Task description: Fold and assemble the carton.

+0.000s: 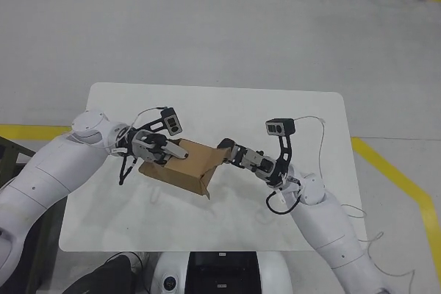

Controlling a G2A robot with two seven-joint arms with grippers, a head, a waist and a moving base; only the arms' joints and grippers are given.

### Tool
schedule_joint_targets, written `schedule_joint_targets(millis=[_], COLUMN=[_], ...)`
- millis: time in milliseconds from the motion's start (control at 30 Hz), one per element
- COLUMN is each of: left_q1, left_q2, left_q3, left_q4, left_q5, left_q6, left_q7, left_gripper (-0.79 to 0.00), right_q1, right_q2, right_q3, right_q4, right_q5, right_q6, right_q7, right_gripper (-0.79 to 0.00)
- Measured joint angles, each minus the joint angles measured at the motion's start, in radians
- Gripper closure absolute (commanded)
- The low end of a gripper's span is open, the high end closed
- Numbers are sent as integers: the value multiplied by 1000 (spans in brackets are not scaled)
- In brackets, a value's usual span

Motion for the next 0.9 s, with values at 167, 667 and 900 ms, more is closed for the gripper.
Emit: schedule_joint_targets(millis=[167, 667, 900], left_q1=[0, -12, -22], left_q2=[3, -8, -17], left_q3=[2, 14, 19], left_q4=[10, 42, 79], left_q5=[-4, -17, 32], left_q6=[9, 26, -5], left_q7=[0, 0, 0], left_gripper=[0, 0, 0], right_q1=[13, 20, 23], right_q2=[-5, -12, -16], right_q3=[-19, -59, -68], right_q4=[-19, -60, -72], right_q5=[20, 52, 42], right_q6=[-33, -62, -76], right_q7=[10, 16, -7], right_gripper=[-785, -785, -785])
